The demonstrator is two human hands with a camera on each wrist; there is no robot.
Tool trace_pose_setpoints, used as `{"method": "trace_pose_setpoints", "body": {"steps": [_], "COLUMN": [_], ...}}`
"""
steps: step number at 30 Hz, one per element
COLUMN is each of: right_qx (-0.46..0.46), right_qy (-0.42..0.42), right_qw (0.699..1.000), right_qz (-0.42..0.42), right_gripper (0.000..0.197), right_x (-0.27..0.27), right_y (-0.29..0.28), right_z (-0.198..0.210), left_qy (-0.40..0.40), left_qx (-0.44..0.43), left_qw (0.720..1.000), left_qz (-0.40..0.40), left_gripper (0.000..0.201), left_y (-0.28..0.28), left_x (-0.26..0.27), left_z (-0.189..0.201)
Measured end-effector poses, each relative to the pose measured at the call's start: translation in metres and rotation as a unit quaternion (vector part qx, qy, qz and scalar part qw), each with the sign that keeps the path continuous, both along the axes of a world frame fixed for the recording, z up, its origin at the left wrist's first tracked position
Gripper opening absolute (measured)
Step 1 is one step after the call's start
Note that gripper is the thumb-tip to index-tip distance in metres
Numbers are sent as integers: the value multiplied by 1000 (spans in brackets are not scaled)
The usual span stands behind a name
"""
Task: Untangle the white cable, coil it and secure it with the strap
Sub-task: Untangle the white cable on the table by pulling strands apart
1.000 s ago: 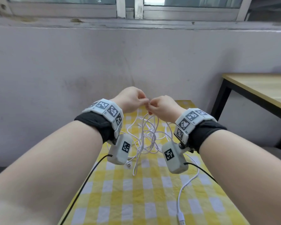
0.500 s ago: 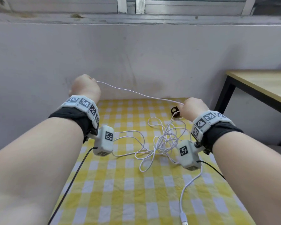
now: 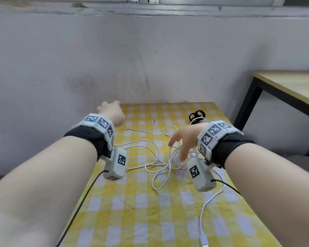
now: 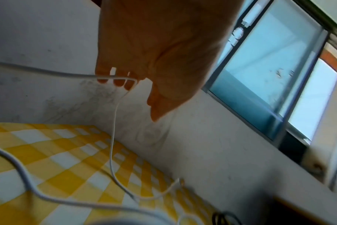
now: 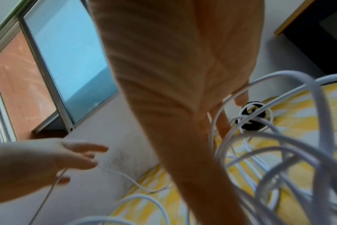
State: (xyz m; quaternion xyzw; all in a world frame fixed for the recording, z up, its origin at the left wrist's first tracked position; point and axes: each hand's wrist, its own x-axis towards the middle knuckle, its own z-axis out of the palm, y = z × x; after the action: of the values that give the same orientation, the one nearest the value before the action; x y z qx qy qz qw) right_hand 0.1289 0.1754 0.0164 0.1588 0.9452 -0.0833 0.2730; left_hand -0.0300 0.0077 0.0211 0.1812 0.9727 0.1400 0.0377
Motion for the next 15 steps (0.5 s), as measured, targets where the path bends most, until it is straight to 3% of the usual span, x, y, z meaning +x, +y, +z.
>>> {"method": "trace_pose_setpoints", "body": {"steps": [4, 7, 9, 11, 15], "right_qx": [32, 23, 0, -18, -35], "right_qy": [44, 98, 131, 161, 201], "right_qw": [999, 995, 990, 982, 962], "right_qz": [-1, -22, -56, -91, -181], "right_gripper": [43, 20, 10, 6, 14], "right_x": [0, 3, 6, 11, 18], "right_y": [0, 7, 15, 24, 39], "right_z": [-10, -13, -14, -15, -18], "left_qy": [68, -64, -146, -170, -197], "left_qx": [-40, -34, -59, -92, -86], "left_qw": [975, 937, 917, 908, 927], "left_qz": [-206, -341, -365, -372, -308], "left_gripper": [61, 48, 43, 35, 37], "left_y": [23, 36, 38, 38, 33], "left_x": [28, 49, 57, 59, 55], "left_z": [-20, -28, -35, -40, -46]}}
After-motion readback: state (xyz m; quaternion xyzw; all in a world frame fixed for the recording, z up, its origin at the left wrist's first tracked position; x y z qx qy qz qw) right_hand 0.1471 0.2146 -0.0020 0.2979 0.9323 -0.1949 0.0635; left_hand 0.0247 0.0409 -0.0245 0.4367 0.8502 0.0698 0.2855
